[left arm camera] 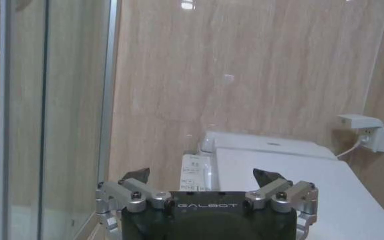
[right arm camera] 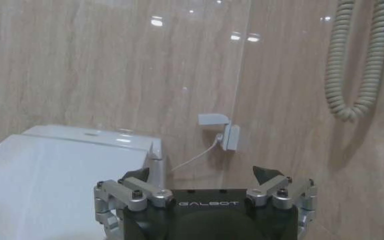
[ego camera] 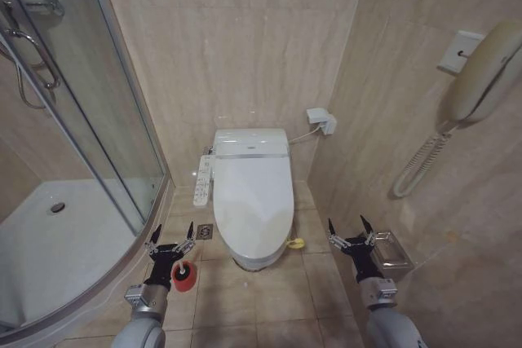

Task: Open the toilet lid, clean the toilet bowl with a toilet brush, close the toilet lid, and flush.

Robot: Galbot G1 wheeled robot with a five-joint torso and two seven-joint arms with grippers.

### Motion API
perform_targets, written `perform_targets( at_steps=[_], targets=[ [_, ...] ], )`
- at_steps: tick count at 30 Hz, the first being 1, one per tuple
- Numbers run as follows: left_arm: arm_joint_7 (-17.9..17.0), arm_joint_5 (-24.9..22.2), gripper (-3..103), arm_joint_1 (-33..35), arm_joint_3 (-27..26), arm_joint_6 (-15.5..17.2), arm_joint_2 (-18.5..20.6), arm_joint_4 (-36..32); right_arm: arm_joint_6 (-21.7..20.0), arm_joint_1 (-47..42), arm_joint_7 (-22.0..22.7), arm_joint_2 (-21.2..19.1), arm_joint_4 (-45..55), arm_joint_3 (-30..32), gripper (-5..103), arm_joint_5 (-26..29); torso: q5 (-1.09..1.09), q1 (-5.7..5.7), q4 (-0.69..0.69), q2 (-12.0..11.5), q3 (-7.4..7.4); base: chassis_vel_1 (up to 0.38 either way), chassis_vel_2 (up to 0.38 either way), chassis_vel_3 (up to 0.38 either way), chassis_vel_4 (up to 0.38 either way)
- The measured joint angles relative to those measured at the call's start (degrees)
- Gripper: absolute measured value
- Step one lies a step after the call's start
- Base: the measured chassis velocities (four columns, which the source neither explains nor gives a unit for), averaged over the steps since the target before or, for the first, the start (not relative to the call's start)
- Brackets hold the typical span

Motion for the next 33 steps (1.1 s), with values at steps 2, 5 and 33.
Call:
perform_targets(
  at_steps=[2,5,33],
  targets=[
    [0.0,0.0,100,-0.01,0.01,0.0,0.0,0.0,0.0,0.0,0.0,0.0,0.0,0.0,100,0.0,0.02,0.03,0.0,-0.01,0.01,0.0,0.0,0.0,0.0],
    [0.0,0.0,100,-0.02,0.01,0.0,0.0,0.0,0.0,0.01,0.0,0.0,0.0,0.0,100,0.0,0.01,0.03,0.0,-0.01,0.01,0.0,0.0,0.0,0.0],
    [0.0,0.0,100,-0.02,0.0,0.0,0.0,0.0,0.0,0.01,0.0,0.0,0.0,0.0,100,0.0,0.0,0.04,0.0,-0.02,0.02,0.0,0.0,0.0,0.0]
  ],
)
